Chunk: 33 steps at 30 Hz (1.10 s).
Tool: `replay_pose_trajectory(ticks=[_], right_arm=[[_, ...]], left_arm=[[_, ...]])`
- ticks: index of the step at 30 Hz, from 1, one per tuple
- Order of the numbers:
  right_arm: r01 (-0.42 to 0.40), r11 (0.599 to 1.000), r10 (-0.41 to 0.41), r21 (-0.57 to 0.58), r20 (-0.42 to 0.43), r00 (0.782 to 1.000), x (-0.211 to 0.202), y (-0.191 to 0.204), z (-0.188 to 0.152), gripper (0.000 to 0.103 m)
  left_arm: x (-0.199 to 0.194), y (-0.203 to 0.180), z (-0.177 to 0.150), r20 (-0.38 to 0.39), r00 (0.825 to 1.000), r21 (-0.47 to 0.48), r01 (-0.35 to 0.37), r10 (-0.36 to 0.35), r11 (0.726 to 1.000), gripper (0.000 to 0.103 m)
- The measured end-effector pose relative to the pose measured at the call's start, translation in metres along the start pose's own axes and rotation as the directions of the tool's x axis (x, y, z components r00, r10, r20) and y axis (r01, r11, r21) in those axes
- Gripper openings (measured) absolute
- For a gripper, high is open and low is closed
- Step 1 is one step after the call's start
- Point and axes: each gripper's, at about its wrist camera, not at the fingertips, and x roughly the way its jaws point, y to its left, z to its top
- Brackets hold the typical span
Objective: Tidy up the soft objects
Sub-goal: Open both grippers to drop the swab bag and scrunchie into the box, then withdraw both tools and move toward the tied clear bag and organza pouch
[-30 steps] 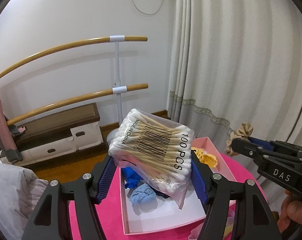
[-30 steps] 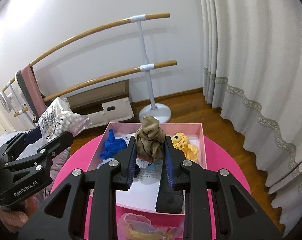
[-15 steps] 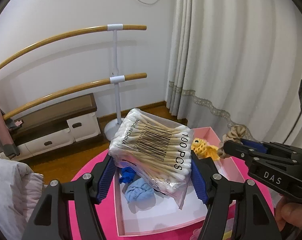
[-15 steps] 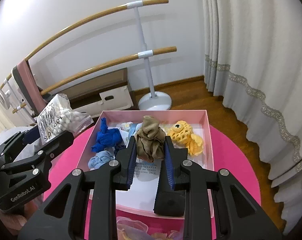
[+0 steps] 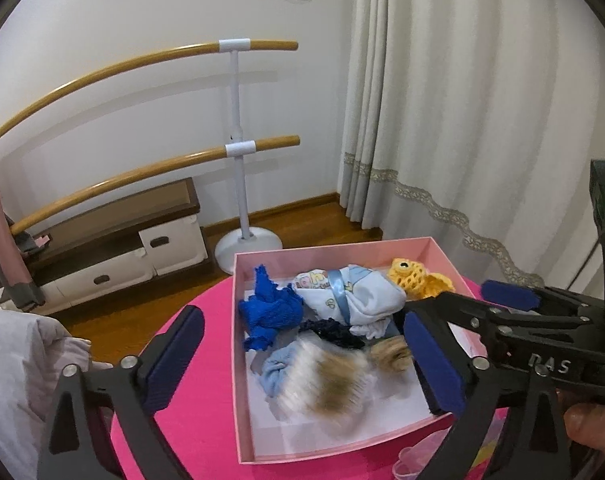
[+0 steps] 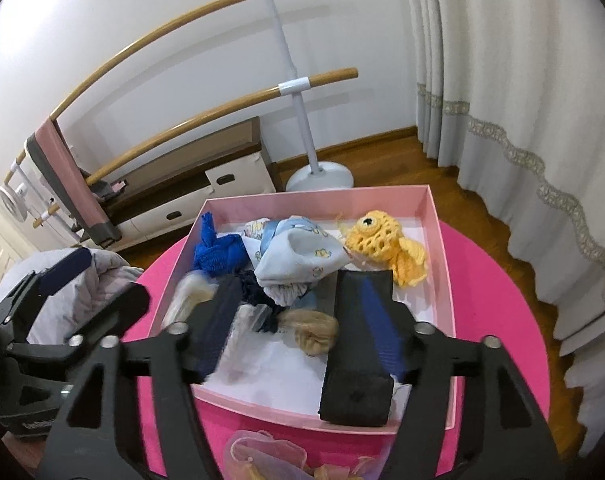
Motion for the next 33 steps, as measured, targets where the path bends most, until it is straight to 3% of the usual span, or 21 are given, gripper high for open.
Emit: replay_pose_trajectory(ticks=[2,3,7,16,23,33], right_arm=[[0.012,1.000,-0.012,0.011,0.018,1.000,-0.006,-0.003,-0.004,0.100],[0.020,1.000,-0.021,0.016,0.027,0.999,-0.009,-0.003,-0.005,0.103],[0.060,0.997,-0.062,0.038,0.055,0.997,-0.022,-0.007,-0.012,0.103],[0.050,0.997,-0.058,0.063,0.127,0.990,-0.066,0.002,-0.033,0.103],[0.028,0.998,-0.040,0.060,0.203,0.978,-0.116,0.021,-0.066,0.103],[0.058,0.995,-0.077,0.076,0.282,0.956,-0.183,0.035,-0.125,0.103]], left_arm=[[-0.001,0.002,-0.005,0.007,1.000,-0.006,-0.005,0.005,1.000,0.102],[-0.004,0.004,-0.007,0.013,1.000,-0.011,-0.010,0.010,1.000,0.102],[-0.018,0.005,-0.021,0.037,0.999,-0.017,-0.038,0.039,0.999,0.102],[-0.062,0.006,-0.054,0.093,0.992,-0.008,-0.090,0.091,0.996,0.102],[-0.103,0.001,-0.085,0.125,0.987,-0.013,-0.104,0.105,0.995,0.102],[-0.166,-0.002,-0.139,0.150,0.984,-0.020,-0.097,0.099,0.995,0.103]])
